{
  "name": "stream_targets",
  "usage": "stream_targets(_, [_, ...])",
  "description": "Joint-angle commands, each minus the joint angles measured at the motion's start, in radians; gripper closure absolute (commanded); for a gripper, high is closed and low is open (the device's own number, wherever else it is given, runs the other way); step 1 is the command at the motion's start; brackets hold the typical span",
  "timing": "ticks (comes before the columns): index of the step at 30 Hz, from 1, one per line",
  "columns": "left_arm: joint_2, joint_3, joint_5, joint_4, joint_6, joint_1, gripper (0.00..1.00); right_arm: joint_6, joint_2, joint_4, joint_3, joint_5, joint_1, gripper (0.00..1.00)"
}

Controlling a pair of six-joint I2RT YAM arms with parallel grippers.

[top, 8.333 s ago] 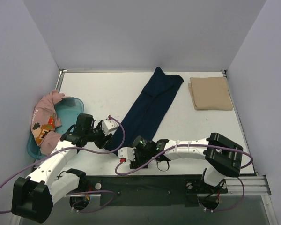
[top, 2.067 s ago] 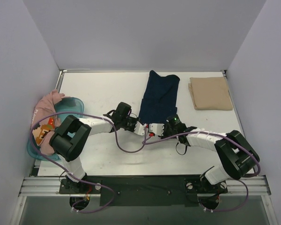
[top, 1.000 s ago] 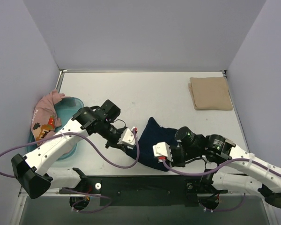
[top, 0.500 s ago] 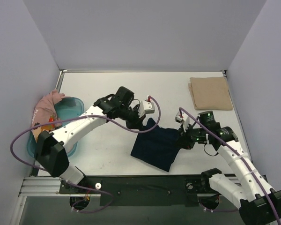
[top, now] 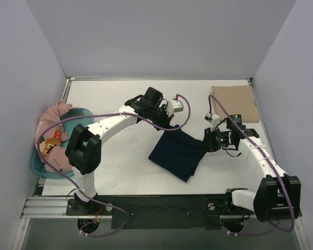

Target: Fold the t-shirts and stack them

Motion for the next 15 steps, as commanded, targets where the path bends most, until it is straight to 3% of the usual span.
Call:
stream_targets(1, [0.061,0.108,-0.032,0.111,0.005,0.012,1.00,0.051,0.073,0.025,0.056,0.078,-0.043,1.00])
stream_targets(6, [0.148,0.138,-0.060,0.177,0.033,0.003,1.00,0.084,0.137,0.061,0.062,0.156,-0.087,1.00])
stream_targets(13, [0.233,0.161,-0.088,0.312,0.039,-0.037,0.99,0.145,0.215,0.113,0.067,0.230,-0.129,0.89])
stream_targets(15, [0.279,0.200,-0.095,0.333,0.013,-0.040,0.84,0.182,0.235,0.139,0.070,0.294,-0.133,0.85])
